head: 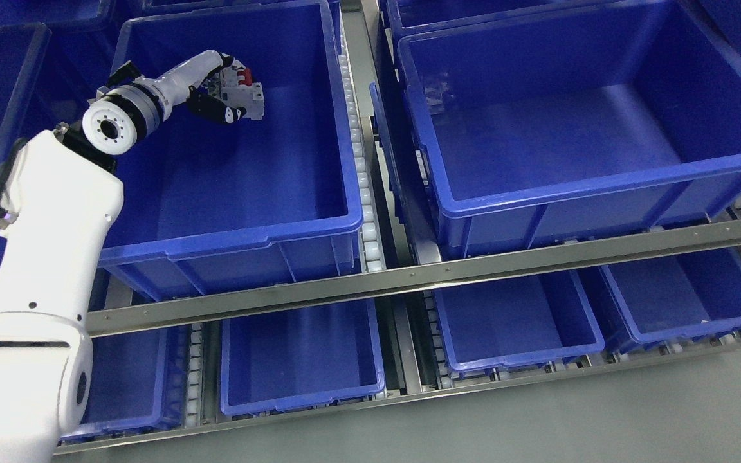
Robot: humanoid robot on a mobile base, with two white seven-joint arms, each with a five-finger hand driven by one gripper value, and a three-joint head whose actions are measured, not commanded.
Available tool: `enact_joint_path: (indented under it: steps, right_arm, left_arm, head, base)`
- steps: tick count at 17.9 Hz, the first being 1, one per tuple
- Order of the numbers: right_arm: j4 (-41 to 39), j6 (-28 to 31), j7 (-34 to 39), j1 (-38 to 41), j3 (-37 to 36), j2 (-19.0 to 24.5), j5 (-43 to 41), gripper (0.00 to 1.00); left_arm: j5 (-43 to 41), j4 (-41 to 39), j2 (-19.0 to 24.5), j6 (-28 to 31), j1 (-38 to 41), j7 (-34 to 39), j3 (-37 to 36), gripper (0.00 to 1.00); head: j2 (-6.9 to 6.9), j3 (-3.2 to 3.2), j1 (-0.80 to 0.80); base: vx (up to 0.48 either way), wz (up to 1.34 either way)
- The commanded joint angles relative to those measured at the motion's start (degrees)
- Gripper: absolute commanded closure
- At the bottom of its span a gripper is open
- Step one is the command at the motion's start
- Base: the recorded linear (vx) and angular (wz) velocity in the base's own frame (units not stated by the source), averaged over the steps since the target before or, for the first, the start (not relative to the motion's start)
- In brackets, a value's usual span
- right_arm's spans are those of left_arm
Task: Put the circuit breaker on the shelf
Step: 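Lower the left hand with the breaker into the upper blue bin, then open the left hand to release the breaker into the bin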
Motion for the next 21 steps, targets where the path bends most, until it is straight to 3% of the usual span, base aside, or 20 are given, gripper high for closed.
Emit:
enact_joint_path:
  steps: [1, 2, 6, 9, 21]
  right_arm:
    - [0.0, 1.9, -0.2, 0.0, 1.1, -1.0, 0.0, 0.00]
    - [0.0, 1.9, -0.2, 0.0, 1.1, -1.0, 0.0, 0.00]
    - [0.0, 1.9, -0.2, 0.0, 1.1, -1.0, 0.0, 0.00]
    - [0.0, 1.9, -0.2, 0.0, 1.1, -1.0, 0.0, 0.00]
    - [0.0, 1.9, -0.2, 0.0, 1.1, -1.0, 0.0, 0.00]
  left_arm:
    - [-0.2, 9.5, -0.5, 0.0, -1.2, 0.2, -4.2, 0.41]
    - [-0.2, 9.5, -0.4, 0.0, -1.5, 0.2, -4.5, 0.28]
    - [-0.2, 9.3, 1.0, -0.2, -1.6, 0.3, -4.2, 0.14]
    - [-0.1, 9.2, 1.9, -0.4, -1.5, 5.4, -4.2, 0.01]
    - [-0.1, 7.2, 1.8, 0.8, -1.5, 16.6, -3.4, 0.01]
  head:
    - [0.00, 0.00, 0.00]
    - [0.00, 0.00, 0.00]
    - [0.00, 0.00, 0.00]
    - [0.00, 0.00, 0.00]
    - [0.00, 0.00, 0.00]
  base:
    - [0.000, 0.00]
    - [0.000, 0.00]
    - [0.000, 0.00]
    - [0.000, 0.00]
    - [-0.009, -0.01]
